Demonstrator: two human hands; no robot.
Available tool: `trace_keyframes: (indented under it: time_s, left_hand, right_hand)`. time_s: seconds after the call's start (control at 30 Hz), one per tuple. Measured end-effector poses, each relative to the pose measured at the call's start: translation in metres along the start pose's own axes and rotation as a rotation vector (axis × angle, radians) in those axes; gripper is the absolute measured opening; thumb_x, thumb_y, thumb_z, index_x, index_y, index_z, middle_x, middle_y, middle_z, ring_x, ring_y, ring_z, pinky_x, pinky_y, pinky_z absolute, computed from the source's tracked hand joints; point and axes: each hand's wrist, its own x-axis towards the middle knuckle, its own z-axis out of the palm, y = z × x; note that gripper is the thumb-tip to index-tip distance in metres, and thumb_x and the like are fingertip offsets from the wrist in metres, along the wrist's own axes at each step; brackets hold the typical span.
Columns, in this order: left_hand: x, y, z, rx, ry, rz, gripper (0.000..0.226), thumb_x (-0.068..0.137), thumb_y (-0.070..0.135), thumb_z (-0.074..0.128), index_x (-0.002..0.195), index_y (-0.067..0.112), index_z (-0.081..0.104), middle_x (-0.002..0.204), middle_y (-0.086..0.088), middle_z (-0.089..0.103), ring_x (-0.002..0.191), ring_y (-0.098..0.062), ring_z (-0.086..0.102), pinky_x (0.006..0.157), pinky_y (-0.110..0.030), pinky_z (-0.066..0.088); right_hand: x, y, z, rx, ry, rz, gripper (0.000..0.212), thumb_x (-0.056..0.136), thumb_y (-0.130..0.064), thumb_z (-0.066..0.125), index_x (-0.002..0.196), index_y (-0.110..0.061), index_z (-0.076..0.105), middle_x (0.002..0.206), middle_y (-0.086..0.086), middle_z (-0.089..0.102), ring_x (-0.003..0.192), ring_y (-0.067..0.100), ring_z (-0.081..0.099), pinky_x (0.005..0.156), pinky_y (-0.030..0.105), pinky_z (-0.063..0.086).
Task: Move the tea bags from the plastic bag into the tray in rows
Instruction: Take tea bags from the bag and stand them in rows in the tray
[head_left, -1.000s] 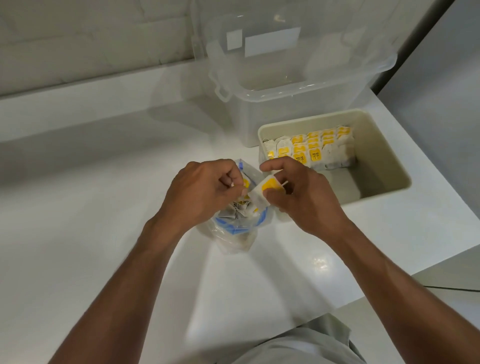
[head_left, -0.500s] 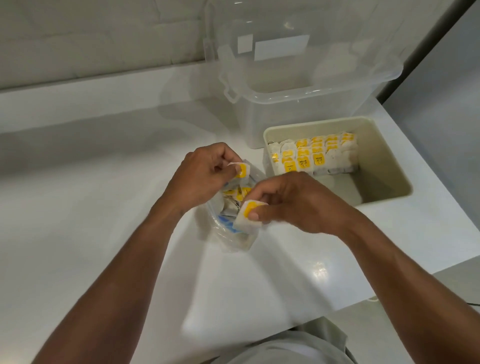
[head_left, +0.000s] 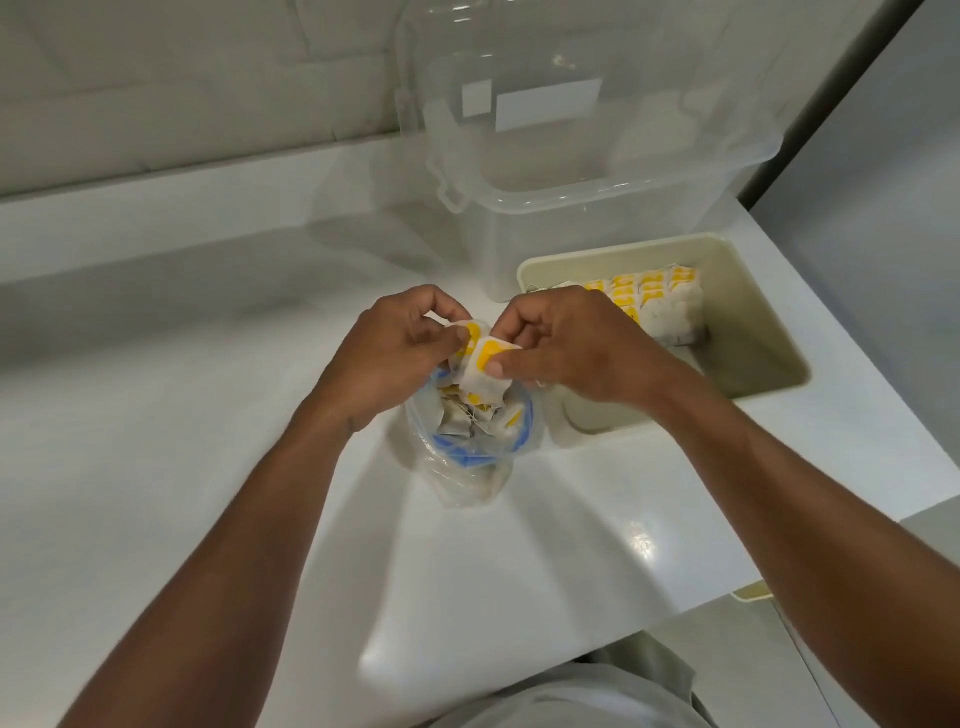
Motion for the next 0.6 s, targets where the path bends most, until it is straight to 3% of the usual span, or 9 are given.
trace_keyframes:
  time_s: [0.1, 0.23, 0.33, 0.6]
  left_hand:
    - [0.002, -0.001, -0.002, -0.044, 0.02, -0.036, 0.003, 0.093, 0.029, 0.068, 0.094, 0.026, 0.067, 0.082, 0.002, 0.076, 0.075, -0.012, 0.073, 0.07, -0.028, 0.05]
    - [-0.002, 0.006, -0.003, -0.119, -0.085, -0.021, 0.004, 0.095, 0.024, 0.066, 0.096, 0.02, 0.067, 0.08, -0.005, 0.075, 0.072, -0.017, 0.068, 0.065, -0.025, 0.051]
    - [0.003, 0.013, -0.005, -0.039, -0.04, 0.004, 0.003, 0.095, 0.025, 0.066, 0.096, 0.023, 0.066, 0.082, 0.0, 0.077, 0.075, -0.013, 0.072, 0.072, -0.03, 0.051]
    - [0.019, 0.05, 0.01, 0.004, -0.144, 0.099, 0.001, 0.095, 0.019, 0.066, 0.096, 0.019, 0.066, 0.09, -0.007, 0.076, 0.08, -0.018, 0.073, 0.07, -0.032, 0.053]
  right_hand:
    - [-0.003, -0.003, -0.003, 0.246, -0.139, -0.014, 0.014, 0.079, -0.015, 0.081, 0.088, -0.013, 0.071, 0.068, 0.0, 0.067, 0.06, 0.013, 0.061, 0.058, 0.024, 0.049]
    - [0.004, 0.008, 0.0, -0.148, 0.095, -0.054, 0.014, 0.075, -0.032, 0.081, 0.082, -0.027, 0.071, 0.07, -0.011, 0.067, 0.064, 0.004, 0.061, 0.067, 0.033, 0.054]
    - [0.001, 0.008, -0.008, 0.02, 0.021, -0.041, 0.012, 0.076, -0.024, 0.082, 0.082, -0.023, 0.072, 0.069, -0.01, 0.066, 0.062, 0.003, 0.06, 0.067, 0.031, 0.053]
    - [-0.009, 0.023, -0.05, 0.032, 0.101, -0.039, 0.015, 0.078, -0.024, 0.082, 0.086, -0.017, 0.072, 0.065, -0.002, 0.066, 0.056, 0.008, 0.059, 0.057, 0.021, 0.045]
